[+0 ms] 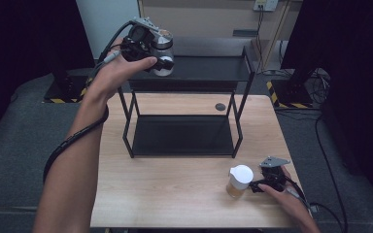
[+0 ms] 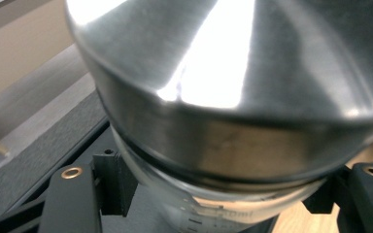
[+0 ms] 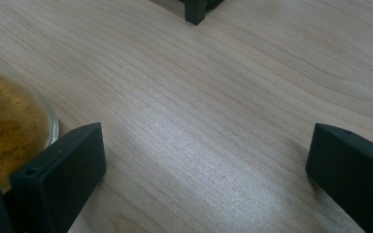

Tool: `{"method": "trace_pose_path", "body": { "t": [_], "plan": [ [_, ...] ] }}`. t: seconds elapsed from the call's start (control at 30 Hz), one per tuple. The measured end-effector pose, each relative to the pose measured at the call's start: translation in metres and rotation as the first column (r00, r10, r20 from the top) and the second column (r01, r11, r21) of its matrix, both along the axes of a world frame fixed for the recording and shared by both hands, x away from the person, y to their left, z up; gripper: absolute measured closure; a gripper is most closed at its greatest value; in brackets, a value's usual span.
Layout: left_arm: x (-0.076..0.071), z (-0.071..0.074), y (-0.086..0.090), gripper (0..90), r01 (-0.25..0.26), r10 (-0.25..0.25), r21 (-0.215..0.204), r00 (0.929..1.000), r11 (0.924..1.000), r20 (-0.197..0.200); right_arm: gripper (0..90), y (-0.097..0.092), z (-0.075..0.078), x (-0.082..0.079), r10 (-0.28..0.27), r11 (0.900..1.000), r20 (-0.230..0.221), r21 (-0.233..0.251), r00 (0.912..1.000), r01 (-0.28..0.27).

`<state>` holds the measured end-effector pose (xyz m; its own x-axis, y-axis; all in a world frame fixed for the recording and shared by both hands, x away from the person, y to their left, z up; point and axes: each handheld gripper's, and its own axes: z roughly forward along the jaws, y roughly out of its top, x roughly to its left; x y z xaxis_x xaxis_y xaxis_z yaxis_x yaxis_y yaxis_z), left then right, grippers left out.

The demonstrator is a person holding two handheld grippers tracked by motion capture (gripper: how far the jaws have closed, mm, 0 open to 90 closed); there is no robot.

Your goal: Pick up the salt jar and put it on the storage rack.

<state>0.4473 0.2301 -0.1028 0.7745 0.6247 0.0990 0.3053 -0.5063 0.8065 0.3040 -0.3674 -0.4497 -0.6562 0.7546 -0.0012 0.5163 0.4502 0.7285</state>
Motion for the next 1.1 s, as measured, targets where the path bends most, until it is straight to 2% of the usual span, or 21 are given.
{"method": "trace_pose_path", "body": {
  "t": [0.13,0.23,0.27,0.3,0.37,0.6,0.77,0.97,1.1],
  "plan": [
    [0.004,-0.005,-0.005,29.8,-0.049,0.049,-0.007,0.9988,0.9988,-0.004,1.8,0.000,0.000,0.000,0.000,1.0000,0.000,0.000,1.0000,0.000],
    [0.005,-0.007,-0.011,29.8,-0.087,0.087,-0.003,0.9959,0.9962,-0.024,1.7,0.000,0.000,0.000,0.000,1.0000,0.000,0.000,1.0000,0.000],
    [0.007,-0.009,-0.011,29.8,-0.075,0.075,-0.005,0.9971,0.9972,-0.012,1.7,0.000,0.000,0.000,0.000,1.0000,0.000,0.000,1.0000,0.000],
    [0.008,-0.010,-0.012,29.8,-0.090,0.089,-0.009,0.9957,0.9959,-0.025,1.8,0.000,0.000,0.000,0.000,1.0000,0.000,0.000,1.0000,0.000],
    [0.011,-0.014,-0.013,29.8,-0.081,0.081,-0.020,0.9965,0.9965,-0.019,1.8,0.000,0.000,0.000,0.000,1.0000,0.000,0.000,1.0000,0.000],
    [0.016,-0.020,-0.015,29.8,-0.113,0.112,-0.034,0.9931,0.9930,-0.036,1.7,0.000,0.000,0.000,0.000,1.0000,0.000,0.000,1.0000,0.000],
    [0.019,-0.021,-0.019,29.8,-0.121,0.120,-0.014,0.9919,0.9926,-0.041,1.8,0.000,0.000,0.000,0.001,1.0000,0.000,0.000,1.0000,-0.001],
    [0.022,-0.024,-0.017,29.8,-0.122,0.121,-0.026,0.9913,0.9921,-0.053,1.8,0.000,0.000,0.000,0.001,1.0000,0.000,0.000,1.0000,-0.001],
    [0.025,-0.025,-0.013,29.8,-0.127,0.123,-0.049,0.9896,0.9907,-0.075,1.8,0.000,0.000,0.000,0.001,1.0000,0.000,0.000,1.0000,-0.001]
  ]
}}
